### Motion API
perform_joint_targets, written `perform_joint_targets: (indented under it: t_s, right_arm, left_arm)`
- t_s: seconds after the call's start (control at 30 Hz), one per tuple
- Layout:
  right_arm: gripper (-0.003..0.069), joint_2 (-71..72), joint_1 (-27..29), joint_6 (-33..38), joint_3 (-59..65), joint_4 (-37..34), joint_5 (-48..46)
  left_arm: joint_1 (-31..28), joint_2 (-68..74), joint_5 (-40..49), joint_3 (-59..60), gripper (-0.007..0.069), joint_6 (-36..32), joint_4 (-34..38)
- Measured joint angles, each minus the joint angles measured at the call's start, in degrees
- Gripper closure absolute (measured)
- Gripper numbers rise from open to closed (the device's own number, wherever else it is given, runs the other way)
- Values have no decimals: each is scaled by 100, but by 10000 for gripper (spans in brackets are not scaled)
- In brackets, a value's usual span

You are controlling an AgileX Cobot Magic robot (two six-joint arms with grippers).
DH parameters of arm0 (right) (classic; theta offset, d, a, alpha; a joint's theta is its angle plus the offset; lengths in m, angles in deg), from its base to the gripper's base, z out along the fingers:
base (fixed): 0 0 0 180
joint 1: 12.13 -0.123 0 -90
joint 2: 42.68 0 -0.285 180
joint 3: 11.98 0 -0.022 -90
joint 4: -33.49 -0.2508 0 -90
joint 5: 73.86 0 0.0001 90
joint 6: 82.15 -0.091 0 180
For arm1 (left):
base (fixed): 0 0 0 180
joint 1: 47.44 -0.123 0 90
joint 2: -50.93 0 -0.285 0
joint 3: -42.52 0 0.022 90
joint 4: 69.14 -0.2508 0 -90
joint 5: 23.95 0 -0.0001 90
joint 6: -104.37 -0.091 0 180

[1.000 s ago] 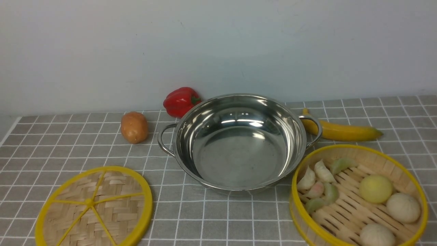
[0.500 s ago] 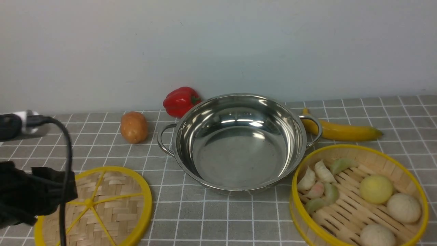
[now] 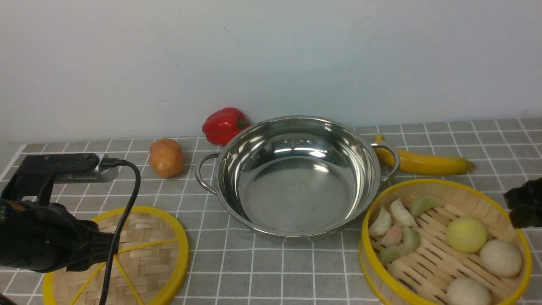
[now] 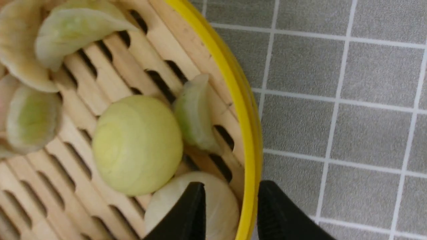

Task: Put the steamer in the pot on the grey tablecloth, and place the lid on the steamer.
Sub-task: 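Reach for and grasp the rim of the bamboo steamer holding the buns with the right gripper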

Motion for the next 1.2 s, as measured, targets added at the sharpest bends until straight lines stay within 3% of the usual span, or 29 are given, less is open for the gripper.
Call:
perform_joint_targets:
  t_s: [0.43,0.53,0.67,0.87,1.07,1.2]
  right_arm:
    - [426,-788,0,1,-4,6,781]
    - [464,-920,0,-10,-11,-12,787]
    - [584,-973,0,-35,-29,99,724]
    - [584,-920,0,-344,-57,358,268]
    - [584,-265,0,-757,-52,1007,-945]
    - [584,303,0,-799,-205,1038,-1578]
  left_arm:
    - [0,4,-41,0,382,0,0]
    - [0,4,-47,0,382,0,0]
    - [0,4,-131,0,382,0,0]
    - [0,4,-137,0,382,2,0]
    - [0,4,-137,0,382,2,0]
    - [0,4,-150,0,382,2,0]
